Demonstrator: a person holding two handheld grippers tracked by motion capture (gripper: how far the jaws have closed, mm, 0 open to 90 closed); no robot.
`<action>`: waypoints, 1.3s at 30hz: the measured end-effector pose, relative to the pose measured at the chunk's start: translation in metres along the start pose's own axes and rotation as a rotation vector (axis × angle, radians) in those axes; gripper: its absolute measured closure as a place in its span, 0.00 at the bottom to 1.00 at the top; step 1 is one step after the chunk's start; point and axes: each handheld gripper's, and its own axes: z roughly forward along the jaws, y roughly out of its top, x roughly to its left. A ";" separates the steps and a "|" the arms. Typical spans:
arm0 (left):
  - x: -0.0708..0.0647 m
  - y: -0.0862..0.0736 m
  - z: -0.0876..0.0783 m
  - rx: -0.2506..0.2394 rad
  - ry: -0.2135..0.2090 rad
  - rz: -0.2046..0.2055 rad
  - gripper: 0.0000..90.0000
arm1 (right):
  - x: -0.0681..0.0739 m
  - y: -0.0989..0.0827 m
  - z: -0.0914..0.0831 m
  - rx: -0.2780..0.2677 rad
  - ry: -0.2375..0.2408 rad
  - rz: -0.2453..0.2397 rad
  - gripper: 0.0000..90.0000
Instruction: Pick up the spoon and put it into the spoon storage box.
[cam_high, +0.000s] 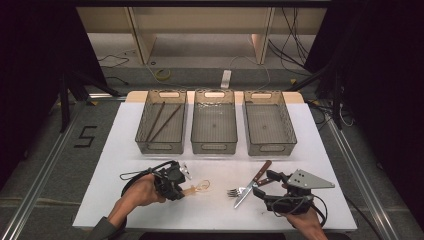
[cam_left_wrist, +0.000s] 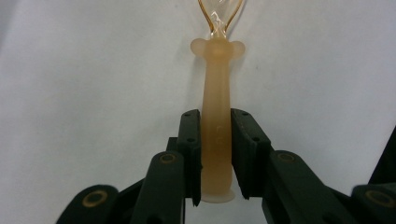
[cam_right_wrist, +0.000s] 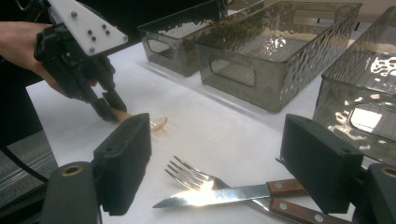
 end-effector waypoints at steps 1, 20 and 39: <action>0.000 0.000 -0.001 -0.012 0.001 -0.007 0.82 | 0.000 0.000 0.000 0.000 0.000 0.000 0.28; 0.011 0.006 -0.025 -0.215 0.040 -0.133 0.82 | 0.000 0.000 0.000 0.003 -0.005 0.007 0.28; 0.032 0.027 -0.042 -0.381 0.096 -0.231 0.82 | -0.002 -0.001 0.000 -0.003 -0.019 0.009 0.28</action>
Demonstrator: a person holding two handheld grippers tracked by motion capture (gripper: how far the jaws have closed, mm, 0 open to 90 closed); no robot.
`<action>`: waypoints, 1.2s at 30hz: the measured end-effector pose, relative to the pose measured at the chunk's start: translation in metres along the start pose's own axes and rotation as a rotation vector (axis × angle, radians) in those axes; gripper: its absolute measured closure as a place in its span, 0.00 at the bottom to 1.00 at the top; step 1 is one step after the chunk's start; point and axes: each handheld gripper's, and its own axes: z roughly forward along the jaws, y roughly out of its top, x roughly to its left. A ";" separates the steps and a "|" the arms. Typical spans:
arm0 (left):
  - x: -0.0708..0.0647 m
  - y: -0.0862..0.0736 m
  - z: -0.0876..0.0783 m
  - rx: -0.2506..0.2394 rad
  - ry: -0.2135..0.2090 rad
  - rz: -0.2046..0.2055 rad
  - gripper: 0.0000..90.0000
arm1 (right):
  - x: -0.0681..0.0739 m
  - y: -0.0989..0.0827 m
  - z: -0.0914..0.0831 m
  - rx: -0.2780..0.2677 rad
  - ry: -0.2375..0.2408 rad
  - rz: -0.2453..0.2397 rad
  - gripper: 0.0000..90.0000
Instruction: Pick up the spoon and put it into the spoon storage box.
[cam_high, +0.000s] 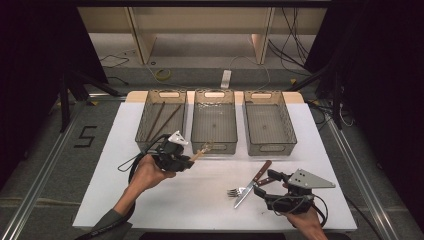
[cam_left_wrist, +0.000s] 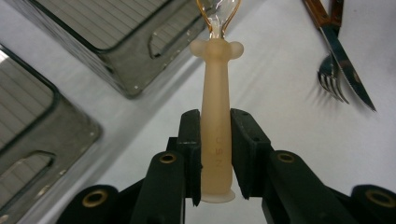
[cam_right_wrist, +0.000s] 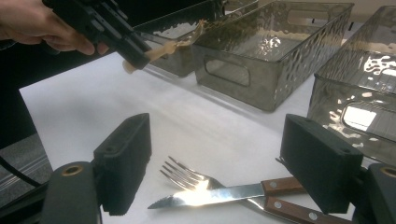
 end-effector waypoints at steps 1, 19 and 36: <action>0.001 0.001 0.000 -0.010 0.002 -0.005 0.82 | 0.000 0.000 0.000 -0.001 -0.002 0.001 0.28; 0.024 0.033 -0.002 -0.104 0.034 -0.076 0.82 | -0.001 0.000 0.000 -0.002 0.001 0.007 0.28; 0.046 0.072 0.012 -0.149 0.057 -0.134 0.82 | -0.003 0.000 -0.001 -0.010 0.002 0.010 0.28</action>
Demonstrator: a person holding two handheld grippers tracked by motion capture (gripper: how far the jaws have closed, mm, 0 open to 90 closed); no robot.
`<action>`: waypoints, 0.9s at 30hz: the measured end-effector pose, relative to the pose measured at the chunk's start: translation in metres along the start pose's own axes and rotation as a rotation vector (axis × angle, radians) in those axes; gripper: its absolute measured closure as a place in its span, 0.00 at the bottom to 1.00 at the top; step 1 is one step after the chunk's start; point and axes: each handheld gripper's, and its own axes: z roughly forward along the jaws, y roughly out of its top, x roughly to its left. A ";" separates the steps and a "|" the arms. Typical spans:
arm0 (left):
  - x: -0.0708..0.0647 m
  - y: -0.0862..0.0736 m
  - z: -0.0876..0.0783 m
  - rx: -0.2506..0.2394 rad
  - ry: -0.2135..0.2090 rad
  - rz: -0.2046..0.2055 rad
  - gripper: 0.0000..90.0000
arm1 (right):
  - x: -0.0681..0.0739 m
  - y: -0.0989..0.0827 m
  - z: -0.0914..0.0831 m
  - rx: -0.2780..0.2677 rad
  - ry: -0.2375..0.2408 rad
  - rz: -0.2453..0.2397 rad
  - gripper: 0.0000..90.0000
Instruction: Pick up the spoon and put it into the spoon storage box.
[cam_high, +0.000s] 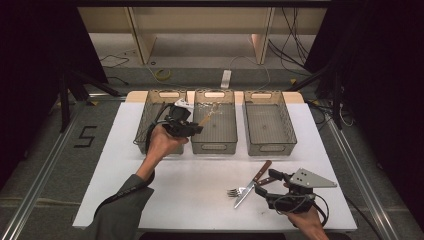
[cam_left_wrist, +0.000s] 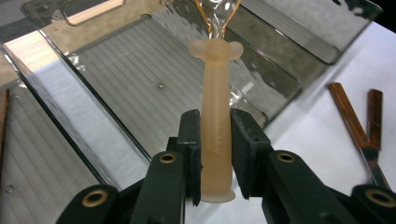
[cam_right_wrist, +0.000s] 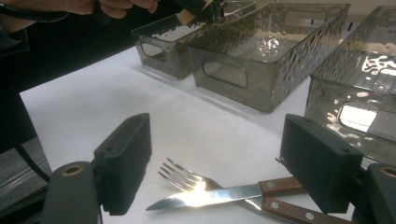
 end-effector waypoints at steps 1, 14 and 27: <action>0.001 0.001 0.002 -0.003 0.000 -0.010 0.82 | 0.000 0.000 0.000 0.000 0.000 0.000 0.28; 0.005 0.014 0.021 0.012 0.001 -0.046 0.82 | 0.000 0.000 0.000 0.000 0.002 0.000 0.28; 0.005 0.022 0.035 0.017 0.009 -0.077 0.82 | 0.000 0.000 0.000 -0.001 0.004 0.000 0.28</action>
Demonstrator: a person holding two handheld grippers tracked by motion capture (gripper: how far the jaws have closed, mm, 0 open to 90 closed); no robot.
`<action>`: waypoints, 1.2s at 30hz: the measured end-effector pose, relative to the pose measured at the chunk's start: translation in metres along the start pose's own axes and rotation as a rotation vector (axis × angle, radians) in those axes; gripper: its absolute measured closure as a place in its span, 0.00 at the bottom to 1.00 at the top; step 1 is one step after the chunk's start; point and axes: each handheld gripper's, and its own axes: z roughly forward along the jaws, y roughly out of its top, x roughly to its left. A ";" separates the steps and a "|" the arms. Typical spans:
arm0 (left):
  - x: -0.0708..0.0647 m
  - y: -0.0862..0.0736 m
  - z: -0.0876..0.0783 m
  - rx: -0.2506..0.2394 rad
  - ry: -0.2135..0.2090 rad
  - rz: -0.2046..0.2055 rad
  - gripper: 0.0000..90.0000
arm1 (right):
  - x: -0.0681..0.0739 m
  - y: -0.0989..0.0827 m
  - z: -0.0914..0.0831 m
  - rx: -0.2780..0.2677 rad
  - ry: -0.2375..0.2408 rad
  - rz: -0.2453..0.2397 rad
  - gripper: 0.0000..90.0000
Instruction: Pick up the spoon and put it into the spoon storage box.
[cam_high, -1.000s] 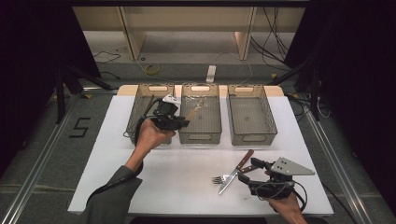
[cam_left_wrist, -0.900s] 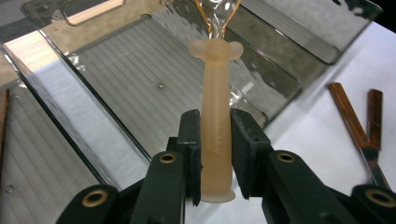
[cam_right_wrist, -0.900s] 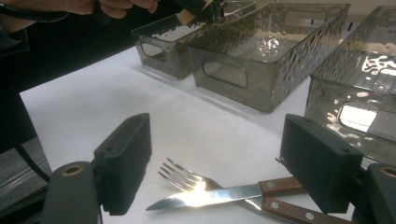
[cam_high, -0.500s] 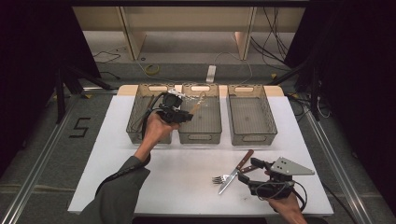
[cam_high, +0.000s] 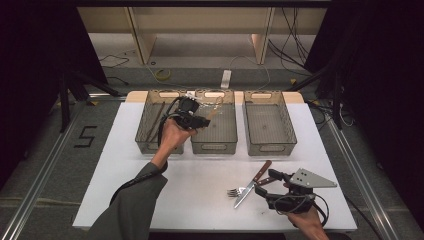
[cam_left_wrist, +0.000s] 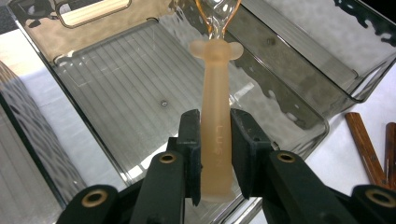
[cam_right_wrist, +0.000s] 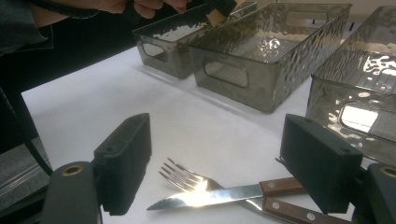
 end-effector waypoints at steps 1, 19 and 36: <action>0.000 0.000 0.001 0.005 0.001 0.005 0.82 | 0.000 0.000 0.000 0.002 0.000 0.000 0.28; 0.003 -0.005 0.018 0.044 0.018 -0.033 0.81 | 0.000 0.000 0.000 0.002 0.003 0.001 0.28; -0.008 -0.001 0.000 0.014 -0.037 -0.058 0.34 | 0.000 0.000 0.000 -0.001 -0.001 0.000 0.28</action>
